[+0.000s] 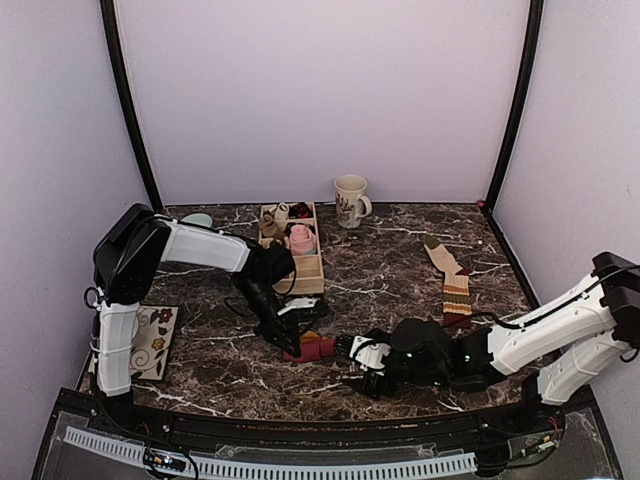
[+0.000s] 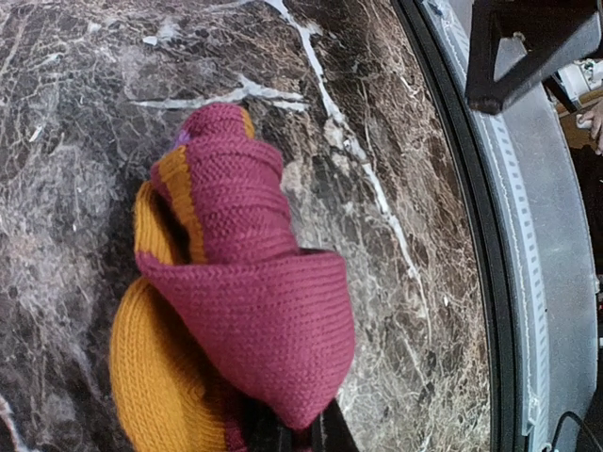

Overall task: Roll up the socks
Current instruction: Roll the sock at the center of the board.

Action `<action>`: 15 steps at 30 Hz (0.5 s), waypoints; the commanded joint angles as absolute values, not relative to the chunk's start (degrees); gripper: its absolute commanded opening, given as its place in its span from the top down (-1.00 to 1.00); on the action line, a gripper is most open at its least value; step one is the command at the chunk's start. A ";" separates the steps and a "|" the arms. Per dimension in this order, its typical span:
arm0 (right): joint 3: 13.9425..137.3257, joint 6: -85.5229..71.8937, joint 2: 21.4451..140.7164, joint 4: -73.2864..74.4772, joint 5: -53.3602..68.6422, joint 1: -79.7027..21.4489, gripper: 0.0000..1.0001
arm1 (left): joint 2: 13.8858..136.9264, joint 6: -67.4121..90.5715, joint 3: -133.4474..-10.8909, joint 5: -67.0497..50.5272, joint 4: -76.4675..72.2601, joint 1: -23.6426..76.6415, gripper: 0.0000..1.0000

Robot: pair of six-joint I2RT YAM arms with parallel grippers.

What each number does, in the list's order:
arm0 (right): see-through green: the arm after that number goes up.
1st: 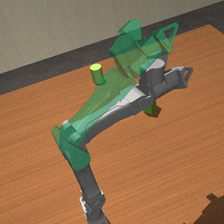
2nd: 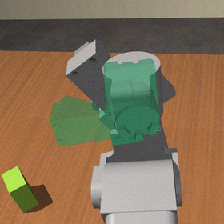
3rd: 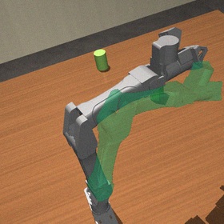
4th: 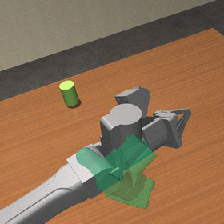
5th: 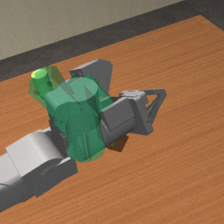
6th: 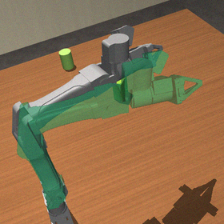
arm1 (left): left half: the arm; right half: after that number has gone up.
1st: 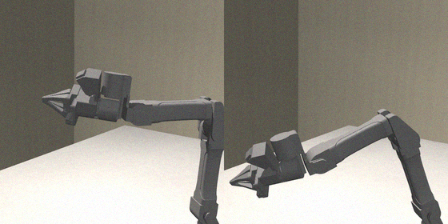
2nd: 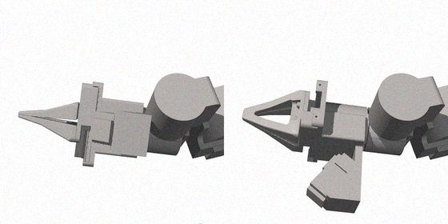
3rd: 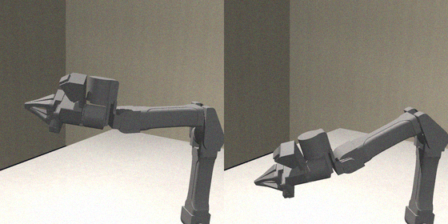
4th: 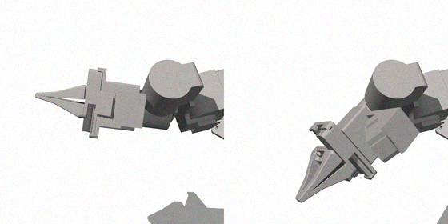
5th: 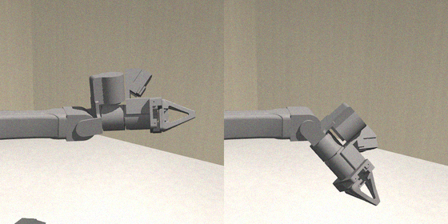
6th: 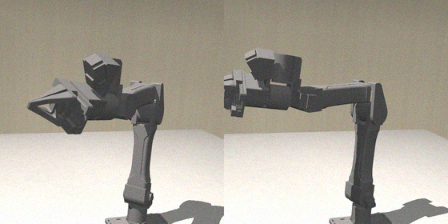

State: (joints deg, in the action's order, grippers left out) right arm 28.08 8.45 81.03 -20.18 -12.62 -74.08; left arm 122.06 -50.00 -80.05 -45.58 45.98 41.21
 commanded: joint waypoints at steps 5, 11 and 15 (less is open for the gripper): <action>40.11 29.01 95.12 -23.01 -11.91 -75.75 -0.38 | 129.47 -51.17 -80.62 -38.07 56.07 41.84 0.96; 45.06 36.11 103.28 -26.81 -9.29 -73.97 -0.32 | 130.55 -52.88 -82.10 -37.02 58.14 41.84 0.96; 47.15 36.07 105.42 -26.27 -6.08 -72.42 -0.24 | 131.32 -53.67 -83.04 -36.48 59.20 41.84 0.97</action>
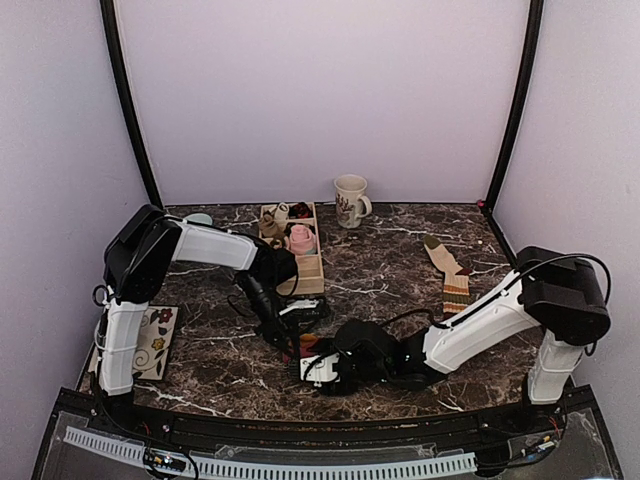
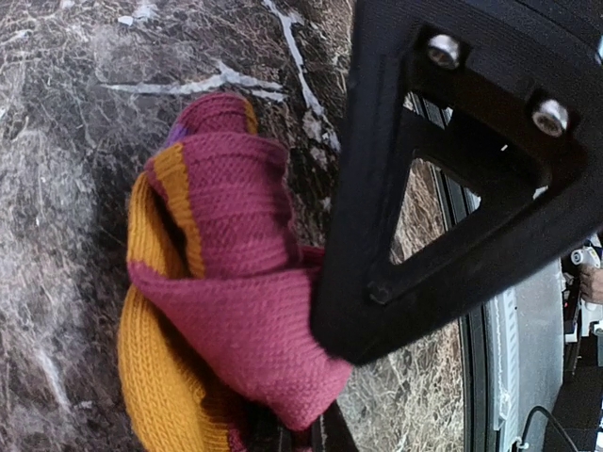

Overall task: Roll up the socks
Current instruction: Roll the sock at the center of the board.

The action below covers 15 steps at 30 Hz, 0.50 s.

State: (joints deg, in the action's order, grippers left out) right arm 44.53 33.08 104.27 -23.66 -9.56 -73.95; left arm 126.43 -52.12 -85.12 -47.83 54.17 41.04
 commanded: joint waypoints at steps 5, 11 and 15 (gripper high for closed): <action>48.21 34.37 106.99 -24.49 -4.25 -70.89 -0.04 | 131.31 -54.28 -83.48 -36.07 59.84 41.85 0.95; 46.33 32.20 108.39 -24.21 -3.12 -69.66 0.09 | 131.17 -54.52 -83.49 -36.53 60.73 41.82 0.71; 45.09 31.30 109.78 -24.49 -3.10 -69.43 0.08 | 130.42 -54.71 -83.29 -36.86 60.51 41.75 0.60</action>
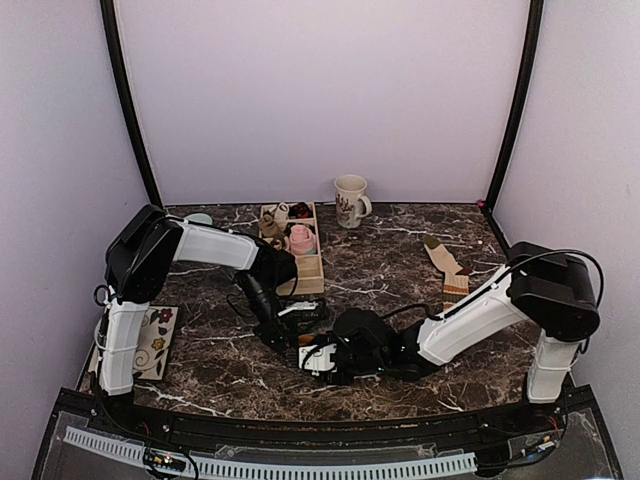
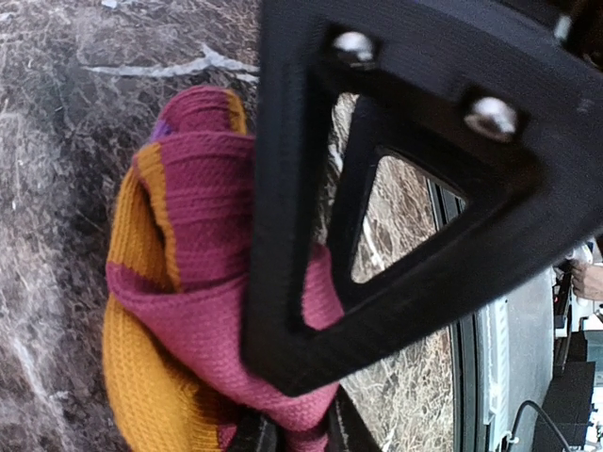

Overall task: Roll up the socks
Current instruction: Roll the sock at the center of the board.

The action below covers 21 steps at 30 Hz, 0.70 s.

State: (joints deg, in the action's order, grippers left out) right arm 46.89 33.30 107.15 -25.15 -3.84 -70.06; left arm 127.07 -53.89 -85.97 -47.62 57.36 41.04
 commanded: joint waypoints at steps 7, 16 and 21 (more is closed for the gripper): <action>45.81 27.86 112.95 -21.67 0.00 -68.50 0.25 | 127.67 -52.80 -82.11 -35.73 58.84 41.03 0.46; 45.58 18.05 115.24 -17.58 9.95 -65.70 0.47 | 113.71 -48.20 -75.68 -29.38 54.07 34.29 0.15; 47.81 14.24 116.65 -11.79 16.03 -64.88 0.66 | 103.26 -46.43 -68.51 -26.94 45.85 31.81 0.13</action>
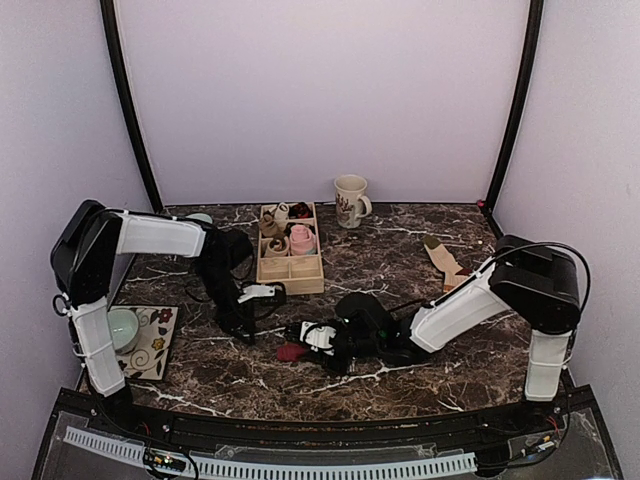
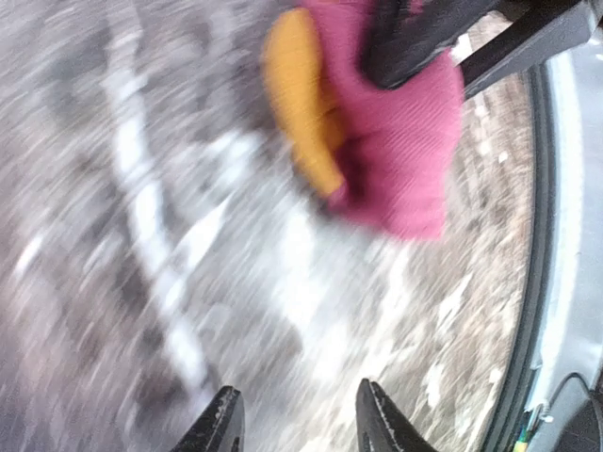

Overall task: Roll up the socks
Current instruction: Roll the sock at the center of the board.

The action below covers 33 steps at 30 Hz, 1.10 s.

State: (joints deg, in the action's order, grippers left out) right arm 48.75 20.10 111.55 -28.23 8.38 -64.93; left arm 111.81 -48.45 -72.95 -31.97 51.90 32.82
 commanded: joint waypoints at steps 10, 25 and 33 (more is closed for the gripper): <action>51.07 2.65 120.30 -5.29 24.42 -62.30 0.87 | 92.54 -46.20 -59.23 -30.93 34.53 31.90 0.16; 53.56 -20.34 129.41 -8.90 34.39 -57.20 0.98 | 82.05 -51.06 -45.07 -22.81 16.54 43.93 -0.98; 54.35 -25.07 131.72 -11.00 40.36 -55.53 0.99 | 88.19 -53.67 -46.51 -16.63 10.70 48.11 -0.82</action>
